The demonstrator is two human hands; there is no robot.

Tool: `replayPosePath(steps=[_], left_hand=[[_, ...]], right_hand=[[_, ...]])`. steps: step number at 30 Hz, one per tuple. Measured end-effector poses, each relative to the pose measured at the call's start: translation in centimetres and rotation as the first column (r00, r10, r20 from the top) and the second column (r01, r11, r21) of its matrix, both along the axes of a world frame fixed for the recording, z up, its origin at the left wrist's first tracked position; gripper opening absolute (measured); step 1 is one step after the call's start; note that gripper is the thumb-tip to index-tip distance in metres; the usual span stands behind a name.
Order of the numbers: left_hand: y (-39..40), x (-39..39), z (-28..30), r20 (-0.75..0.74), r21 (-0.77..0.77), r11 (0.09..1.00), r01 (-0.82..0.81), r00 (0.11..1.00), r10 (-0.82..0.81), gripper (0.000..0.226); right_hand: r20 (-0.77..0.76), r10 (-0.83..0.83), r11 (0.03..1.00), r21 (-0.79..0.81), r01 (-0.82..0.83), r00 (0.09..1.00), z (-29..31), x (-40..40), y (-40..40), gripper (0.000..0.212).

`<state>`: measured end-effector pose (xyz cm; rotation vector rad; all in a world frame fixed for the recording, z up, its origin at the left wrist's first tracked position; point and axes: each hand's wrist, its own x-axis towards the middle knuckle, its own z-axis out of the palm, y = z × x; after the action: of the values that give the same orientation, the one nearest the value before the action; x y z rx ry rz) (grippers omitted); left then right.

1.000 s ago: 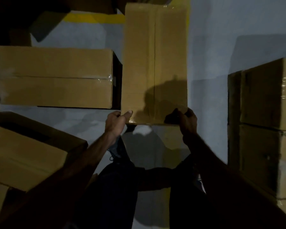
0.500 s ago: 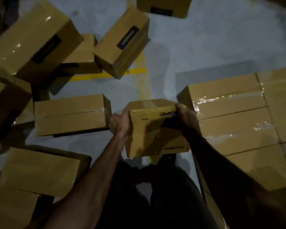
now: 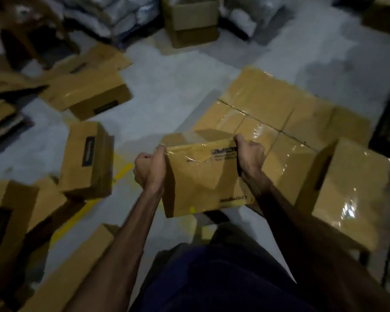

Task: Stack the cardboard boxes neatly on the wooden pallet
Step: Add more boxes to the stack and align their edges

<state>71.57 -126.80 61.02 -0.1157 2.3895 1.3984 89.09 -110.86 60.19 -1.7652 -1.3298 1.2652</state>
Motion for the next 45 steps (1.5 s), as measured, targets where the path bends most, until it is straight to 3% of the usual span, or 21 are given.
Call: replayPosePath(steps=[3, 7, 12, 17, 20, 23, 28, 33, 40, 45], left_hand=[[2.3, 1.5, 2.1, -0.070, 0.067, 0.988, 0.142, 0.988, -0.137, 0.043], [5.4, 4.5, 3.2, -0.103, 0.113, 0.923, 0.368, 0.928, -0.358, 0.042], [9.0, 9.1, 3.1, -0.108, 0.166, 0.808, 0.566, 0.825, -0.555, 0.036], [13.7, 13.5, 1.6, -0.088, 0.229, 0.687, 0.690, 0.717, -0.691, 0.027], [17.1, 15.5, 0.2, -0.052, 0.299, 0.605, 0.738, 0.645, -0.762, 0.015], [20.5, 17.2, -2.2, 0.032, 0.321, 0.577, 0.751, 0.601, -0.799, 0.029], [26.6, 18.5, -7.7, 0.176, 0.371, 0.601, 0.708, 0.582, -0.794, 0.057], [31.9, 19.6, -12.9, 0.243, 0.344, 0.632, 0.694, 0.584, -0.774, 0.052], [35.9, 20.3, -19.8, 0.342, 0.350, 0.645, 0.680, 0.548, -0.763, 0.054], [36.6, 19.1, -24.5, 0.393, 0.294, 0.653, 0.698, 0.534, -0.749, 0.056]], right_hand=[[-0.075, -0.139, 0.990, 0.025, 0.141, 0.987, 1.6, 3.2, 0.1, 0.046], [-0.160, -0.328, 0.943, 0.001, 0.333, 0.931, 1.5, 7.8, 0.2, 0.074], [-0.187, -0.438, 0.897, -0.018, 0.442, 0.880, 0.9, 14.8, -0.8, 0.055], [-0.213, -0.485, 0.872, -0.050, 0.487, 0.848, -1.1, 20.8, -0.1, 0.058], [-0.217, -0.503, 0.860, -0.026, 0.510, 0.837, -1.6, 23.4, 1.6, 0.018], [-0.209, -0.490, 0.868, -0.024, 0.496, 0.846, -2.8, 25.8, 4.8, 0.018], [-0.163, -0.422, 0.906, -0.046, 0.420, 0.892, -6.4, 28.8, 11.1, 0.013], [-0.212, -0.496, 0.867, -0.168, 0.469, 0.842, -14.7, 30.9, 15.0, 0.050], [-0.216, -0.591, 0.801, -0.274, 0.532, 0.778, -21.2, 31.1, 16.5, 0.050], [-0.166, -0.591, 0.794, -0.292, 0.534, 0.789, -24.4, 30.6, 16.9, 0.048]])
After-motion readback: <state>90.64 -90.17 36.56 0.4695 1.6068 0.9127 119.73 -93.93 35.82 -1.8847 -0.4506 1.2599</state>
